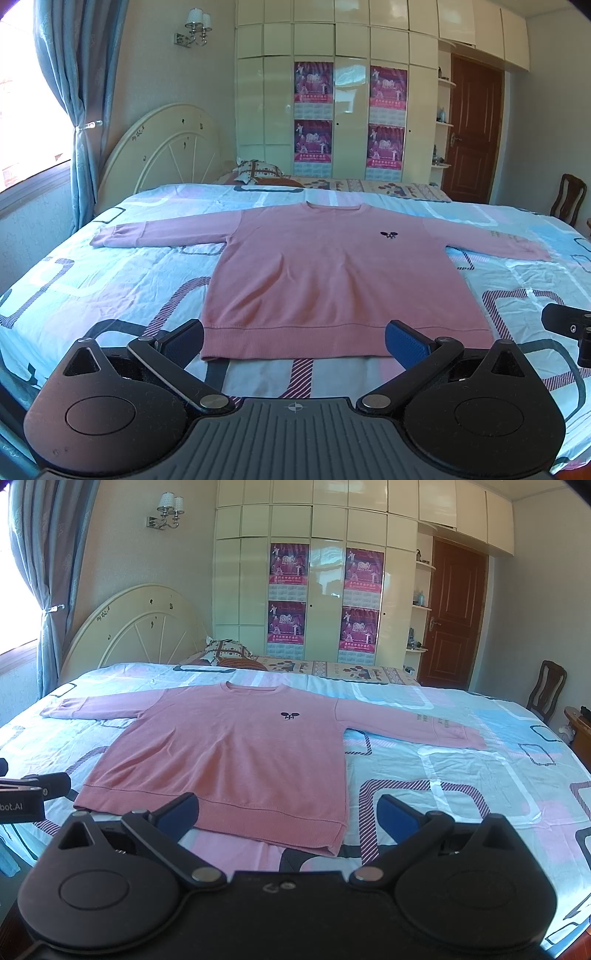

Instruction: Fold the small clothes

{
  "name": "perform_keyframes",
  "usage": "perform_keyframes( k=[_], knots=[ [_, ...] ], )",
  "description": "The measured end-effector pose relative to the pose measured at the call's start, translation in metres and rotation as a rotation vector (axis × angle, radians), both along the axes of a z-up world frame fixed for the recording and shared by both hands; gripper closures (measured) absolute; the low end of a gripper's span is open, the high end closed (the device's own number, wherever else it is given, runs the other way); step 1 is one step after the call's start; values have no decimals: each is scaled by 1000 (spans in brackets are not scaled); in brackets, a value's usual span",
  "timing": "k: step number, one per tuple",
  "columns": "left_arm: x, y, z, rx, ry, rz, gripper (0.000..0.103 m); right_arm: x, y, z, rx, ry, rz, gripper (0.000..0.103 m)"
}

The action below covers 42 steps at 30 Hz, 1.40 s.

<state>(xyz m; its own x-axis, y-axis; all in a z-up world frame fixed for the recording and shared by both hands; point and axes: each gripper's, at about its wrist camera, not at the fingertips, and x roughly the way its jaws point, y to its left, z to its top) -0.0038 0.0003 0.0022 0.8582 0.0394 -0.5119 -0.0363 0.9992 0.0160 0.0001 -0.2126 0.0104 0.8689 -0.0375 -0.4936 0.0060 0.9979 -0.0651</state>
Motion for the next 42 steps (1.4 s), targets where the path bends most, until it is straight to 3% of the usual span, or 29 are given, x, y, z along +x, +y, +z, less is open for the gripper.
perform_keyframes(
  k=[16, 21, 26, 32, 36, 42],
  knots=[
    [3, 2, -2, -8, 23, -2, 0, 12, 0, -5, 17, 9, 5, 0],
    [24, 12, -5, -70, 24, 1, 0, 30, -1, -11, 29, 13, -9, 0],
    [70, 16, -11, -152, 33, -58, 0, 65, -9, -14, 39, 11, -43, 0],
    [148, 1, -21, -107, 34, -111, 0, 119, -31, -20, 65, 12, -109, 2],
    [198, -12, -17, -68, 36, -150, 0, 157, -43, -20, 68, 4, -169, 15],
    [258, -23, -8, -49, 5, -187, 0, 207, -65, -16, 53, -11, -264, 19]
  ],
)
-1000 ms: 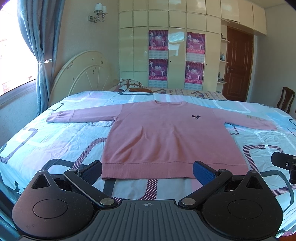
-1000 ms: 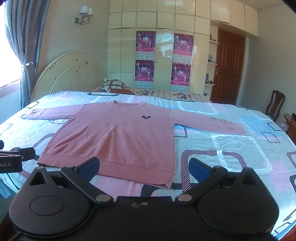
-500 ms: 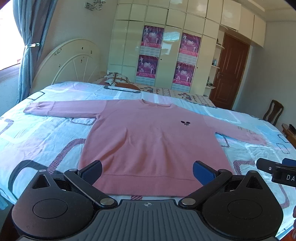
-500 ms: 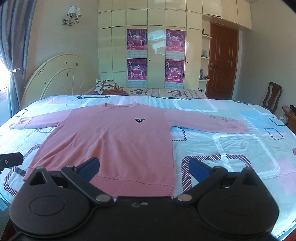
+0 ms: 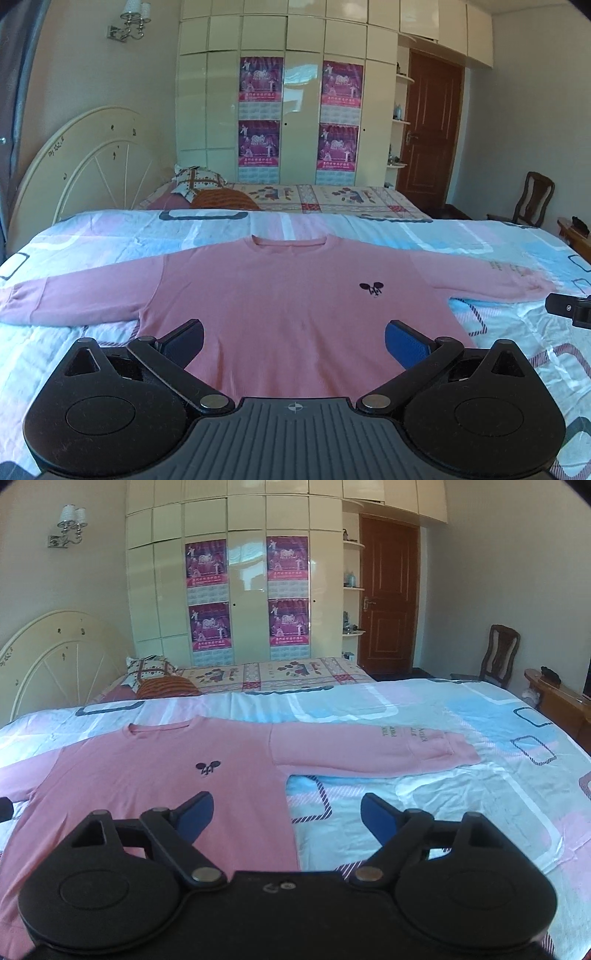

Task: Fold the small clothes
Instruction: 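Reach the right gripper to a sleeve cuff and grasp it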

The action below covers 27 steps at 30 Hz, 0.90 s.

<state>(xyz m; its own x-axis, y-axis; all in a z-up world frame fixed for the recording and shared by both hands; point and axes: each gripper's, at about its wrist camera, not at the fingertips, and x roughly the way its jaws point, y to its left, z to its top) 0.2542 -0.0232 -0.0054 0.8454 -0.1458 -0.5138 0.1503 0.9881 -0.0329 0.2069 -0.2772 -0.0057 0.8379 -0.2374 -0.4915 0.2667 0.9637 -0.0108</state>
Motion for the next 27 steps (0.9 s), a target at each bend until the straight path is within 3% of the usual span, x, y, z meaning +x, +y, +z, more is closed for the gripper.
perform_keyframes(
  k=[5, 8, 9, 18, 23, 27],
  knots=[
    [40, -16, -12, -52, 44, -16, 0, 28, -41, -6, -8, 4, -72, 33],
    [57, -34, -22, -51, 59, -14, 0, 45, -88, -14, 19, 2, -142, 53],
    [63, -42, -26, -41, 67, -15, 0, 52, -106, -18, 31, 6, -166, 56],
    [114, -123, -70, 59, 186, 62, 0, 114, -273, -76, 224, 61, -356, 56],
    [135, -165, -80, 57, 219, 64, 0, 135, -328, -108, 346, 89, -407, 56],
    [149, -187, -82, 66, 220, 58, 0, 140, -348, -119, 401, 76, -424, 57]
  ],
)
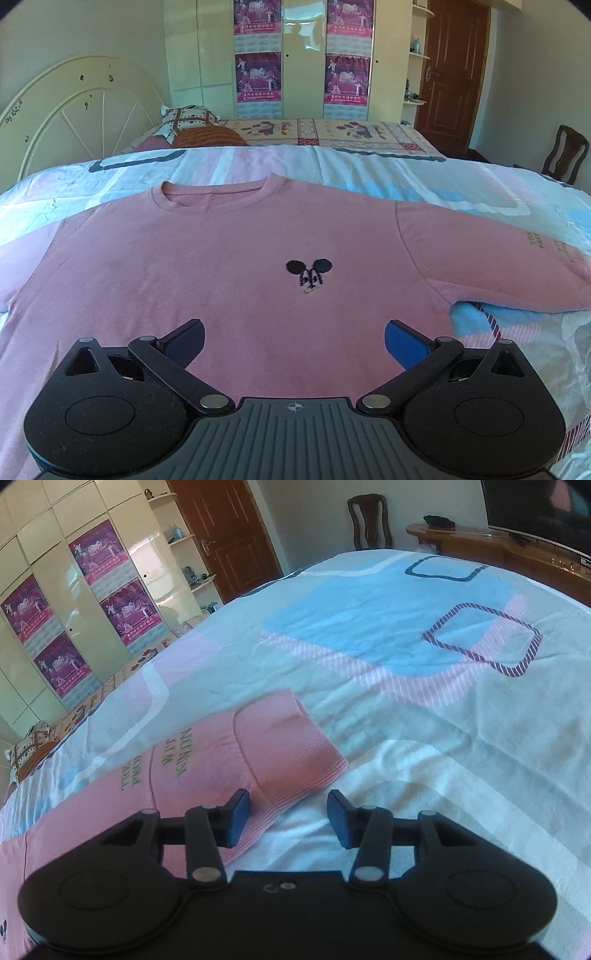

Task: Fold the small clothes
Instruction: 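Reach the right gripper to a sleeve cuff and grasp it, then carry the cuff across the shirt front with the right gripper and release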

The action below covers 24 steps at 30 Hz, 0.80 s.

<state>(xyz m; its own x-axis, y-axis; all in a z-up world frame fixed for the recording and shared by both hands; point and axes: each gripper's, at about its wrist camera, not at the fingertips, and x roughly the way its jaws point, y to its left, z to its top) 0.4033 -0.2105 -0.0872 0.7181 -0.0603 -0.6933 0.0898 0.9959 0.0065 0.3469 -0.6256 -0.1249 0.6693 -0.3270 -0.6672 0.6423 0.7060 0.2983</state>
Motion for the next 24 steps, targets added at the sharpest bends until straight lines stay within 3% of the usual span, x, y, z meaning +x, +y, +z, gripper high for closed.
perform_keyframes(
  k=[5, 7, 8, 10, 11, 13, 14, 16, 20, 24],
  knots=[
    [8, -15, 2, 10, 5, 1, 0, -1, -7, -7, 53, -56, 1, 58],
    [11, -17, 4, 9, 1, 4, 0, 2, -11, -7, 56, -63, 14, 72],
    [14, -17, 5, 12, -4, 6, 0, 4, -12, -7, 56, -64, 38, 98],
    [18, -13, 7, 23, -12, 15, 0, 4, -8, 0, -11, -79, 59, 97],
    [20, -10, 8, 27, -11, 21, 0, 9, -13, -1, -44, -35, 58, 96],
    [25, 1, 9, 18, -1, 37, 0, 18, -19, -6, -15, 1, 47, 96],
    [26, 9, 10, 13, 0, 46, 0, 25, -14, 0, -62, 17, 61, 96],
    [30, 23, 10, 13, 2, 61, 0, 32, 1, 10, -109, -9, 93, 96],
    [43, 61, 2, -2, 45, 86, 0, 55, 43, 28, -150, -62, 195, 96],
    [49, 102, -1, 57, 14, 147, 0, 86, 115, 43, -211, -82, 347, 96]
  ],
)
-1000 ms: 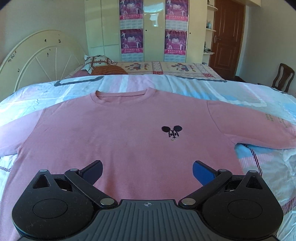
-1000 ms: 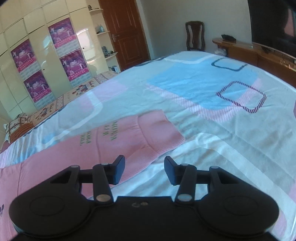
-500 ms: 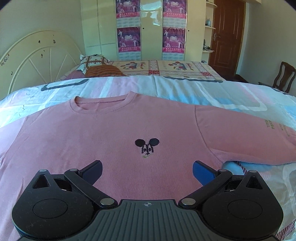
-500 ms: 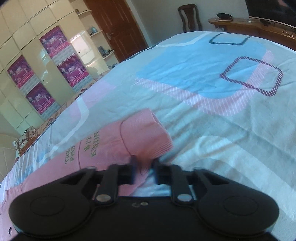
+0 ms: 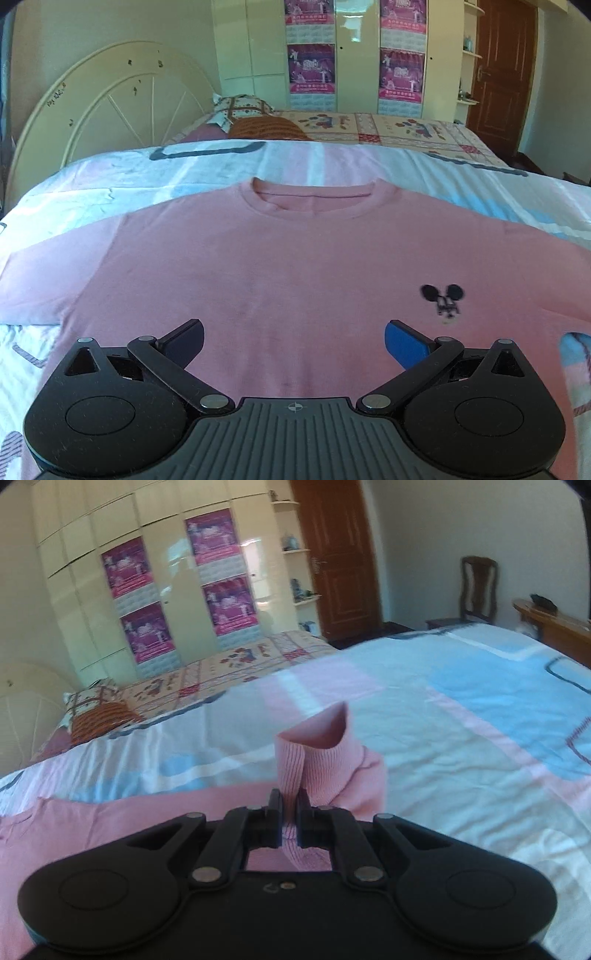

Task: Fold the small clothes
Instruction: 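Carry the cuff across the shirt front with the right gripper and release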

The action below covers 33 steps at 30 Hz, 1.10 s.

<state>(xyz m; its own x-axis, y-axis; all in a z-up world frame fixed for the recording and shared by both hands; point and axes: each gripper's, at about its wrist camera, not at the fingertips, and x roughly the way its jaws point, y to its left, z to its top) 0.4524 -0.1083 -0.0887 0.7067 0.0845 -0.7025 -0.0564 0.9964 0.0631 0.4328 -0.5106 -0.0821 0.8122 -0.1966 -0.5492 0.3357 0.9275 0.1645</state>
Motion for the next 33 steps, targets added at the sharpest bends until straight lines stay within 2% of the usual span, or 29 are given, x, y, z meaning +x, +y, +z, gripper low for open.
perform_keyframes(
  k=[7, 11, 15, 16, 18, 20, 22, 23, 25, 26, 30, 32, 33],
  knots=[
    [11, 85, -10, -103, -15, -27, 0, 36, 169, 9, -90, -15, 307, 96],
    [10, 127, -14, -141, -21, -36, 0, 49, 262, -2, -132, 3, 457, 96],
    [9, 158, -20, -176, -19, -42, 0, 57, 335, -26, -182, 51, 568, 96],
    [10, 162, -22, -180, -20, -46, 3, 60, 346, -37, -179, 83, 580, 96],
    [14, 166, -25, -199, -13, -53, 15, 59, 366, -59, -185, 154, 589, 83],
    [20, 165, -28, -239, -8, -69, 17, 47, 371, -57, -221, 121, 590, 74],
    [28, 157, -30, -290, -14, -99, 19, 32, 358, -48, -178, 88, 550, 77],
    [33, 150, -32, -325, -15, -121, 20, 28, 346, -42, -159, 77, 516, 82],
    [47, 128, -37, -386, -13, -184, 28, 22, 320, -35, -121, 74, 421, 86],
    [55, 115, -41, -396, -3, -209, 28, 18, 306, -32, -104, 74, 377, 89],
    [92, 62, -63, -425, 79, -280, 28, -4, 250, -19, -95, 63, 210, 89],
    [106, 39, -71, -382, 106, -290, 28, -15, 225, -14, -103, 60, 136, 89],
    [108, 28, -71, -351, 93, -293, 28, -20, 211, -13, -96, 58, 99, 89]
  ],
)
